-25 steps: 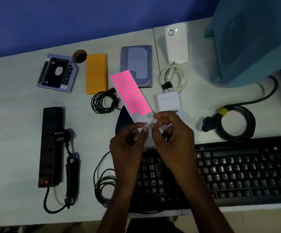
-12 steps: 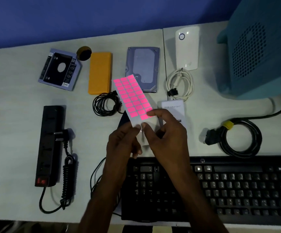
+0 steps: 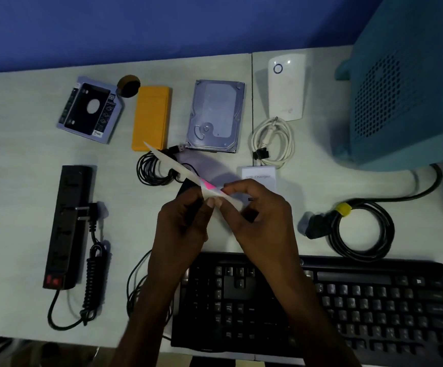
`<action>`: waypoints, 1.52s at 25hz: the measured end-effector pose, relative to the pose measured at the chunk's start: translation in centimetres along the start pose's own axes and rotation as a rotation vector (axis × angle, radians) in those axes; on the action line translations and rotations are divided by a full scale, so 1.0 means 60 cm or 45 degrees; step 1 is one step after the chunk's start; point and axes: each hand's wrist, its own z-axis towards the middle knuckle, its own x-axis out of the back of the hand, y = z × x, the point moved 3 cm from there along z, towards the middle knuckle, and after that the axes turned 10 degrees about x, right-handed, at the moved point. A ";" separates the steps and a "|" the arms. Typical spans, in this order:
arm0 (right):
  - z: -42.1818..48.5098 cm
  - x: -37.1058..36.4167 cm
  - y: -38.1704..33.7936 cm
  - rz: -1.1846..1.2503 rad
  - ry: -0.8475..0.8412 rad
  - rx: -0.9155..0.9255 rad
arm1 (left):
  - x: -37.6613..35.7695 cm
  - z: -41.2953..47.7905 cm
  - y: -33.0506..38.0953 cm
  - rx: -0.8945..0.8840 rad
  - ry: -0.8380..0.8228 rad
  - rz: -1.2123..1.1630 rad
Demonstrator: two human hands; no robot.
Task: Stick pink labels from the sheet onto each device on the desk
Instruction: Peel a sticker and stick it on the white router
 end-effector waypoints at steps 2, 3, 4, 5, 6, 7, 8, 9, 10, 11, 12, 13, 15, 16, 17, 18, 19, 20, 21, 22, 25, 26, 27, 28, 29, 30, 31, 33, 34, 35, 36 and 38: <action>0.001 0.006 0.002 0.051 0.004 -0.034 | 0.000 0.000 0.007 -0.023 -0.003 0.015; 0.001 0.010 0.002 0.084 0.015 -0.047 | 0.000 0.000 0.009 -0.028 0.000 0.023; 0.001 0.013 0.003 0.117 0.030 -0.063 | 0.001 -0.001 0.011 -0.031 -0.004 0.030; 0.001 0.017 0.004 0.145 0.047 -0.083 | 0.001 -0.002 0.011 -0.036 -0.013 0.039; 0.001 0.020 0.004 0.167 0.065 -0.108 | 0.002 -0.005 0.014 -0.039 -0.028 0.045; 0.001 0.023 0.004 0.193 0.088 -0.135 | 0.001 -0.008 0.016 -0.036 -0.036 0.044; 0.001 0.026 0.004 0.234 0.124 -0.168 | 0.002 -0.011 0.016 -0.016 -0.032 0.032; 0.000 0.031 0.006 0.296 0.178 -0.210 | 0.003 -0.014 0.014 0.024 -0.007 0.011; -0.002 0.037 0.008 0.374 0.244 -0.262 | 0.005 -0.016 0.010 0.081 0.037 -0.014; -0.004 0.044 0.010 0.450 0.307 -0.315 | 0.007 -0.019 0.005 0.138 0.098 -0.027; -0.008 0.053 0.011 0.512 0.354 -0.348 | 0.011 -0.022 -0.001 0.179 0.175 -0.003; -0.011 0.061 0.011 0.558 0.375 -0.360 | 0.015 -0.026 -0.007 0.200 0.264 0.069; -0.019 0.074 0.011 0.594 0.362 -0.358 | 0.020 -0.035 -0.013 0.200 0.415 0.255; -0.023 0.081 0.012 0.587 0.353 -0.357 | 0.018 -0.039 -0.012 0.180 0.462 0.306; -0.027 0.089 0.013 0.579 0.352 -0.359 | 0.012 -0.041 -0.009 0.148 0.480 0.324; -0.031 0.097 0.014 0.576 0.359 -0.363 | 0.003 -0.043 -0.003 0.104 0.468 0.318; -0.033 0.106 0.016 0.578 0.370 -0.366 | -0.009 -0.043 0.007 0.060 0.431 0.301; -0.035 0.114 0.018 0.578 0.379 -0.366 | -0.023 -0.042 0.018 0.027 0.367 0.281; -0.035 0.125 0.019 0.579 0.392 -0.362 | -0.042 -0.039 0.032 0.003 0.282 0.260; -0.034 0.134 0.019 0.579 0.407 -0.350 | -0.062 -0.035 0.046 0.002 0.189 0.216; -0.024 0.155 0.017 0.567 0.426 -0.260 | -0.122 -0.023 0.091 0.062 -0.063 -0.013; -0.020 0.162 0.016 0.564 0.424 -0.241 | -0.140 -0.020 0.104 0.059 -0.120 -0.040; -0.016 0.170 0.018 0.547 0.418 -0.233 | -0.155 -0.015 0.115 0.035 -0.149 -0.024; -0.012 0.176 0.020 0.514 0.409 -0.233 | -0.164 -0.011 0.123 0.008 -0.153 -0.001; -0.008 0.180 0.022 0.471 0.402 -0.237 | -0.169 -0.006 0.128 -0.019 -0.139 0.015; -0.003 0.184 0.024 0.430 0.398 -0.239 | -0.172 0.000 0.132 -0.034 -0.124 0.010; 0.003 0.188 0.026 0.392 0.393 -0.231 | -0.172 0.007 0.135 -0.051 -0.113 0.002; 0.017 0.188 0.028 0.325 0.381 -0.214 | -0.172 0.019 0.142 -0.104 -0.093 0.038; 0.026 0.185 0.031 0.305 0.382 -0.220 | -0.171 0.027 0.145 -0.128 -0.083 0.068; 0.037 0.181 0.033 0.298 0.390 -0.228 | -0.170 0.038 0.147 -0.143 -0.075 0.087; 0.051 0.176 0.035 0.296 0.400 -0.224 | -0.167 0.050 0.149 -0.155 -0.070 0.099; 0.081 0.165 0.037 0.272 0.406 -0.147 | -0.160 0.081 0.152 -0.203 -0.050 0.124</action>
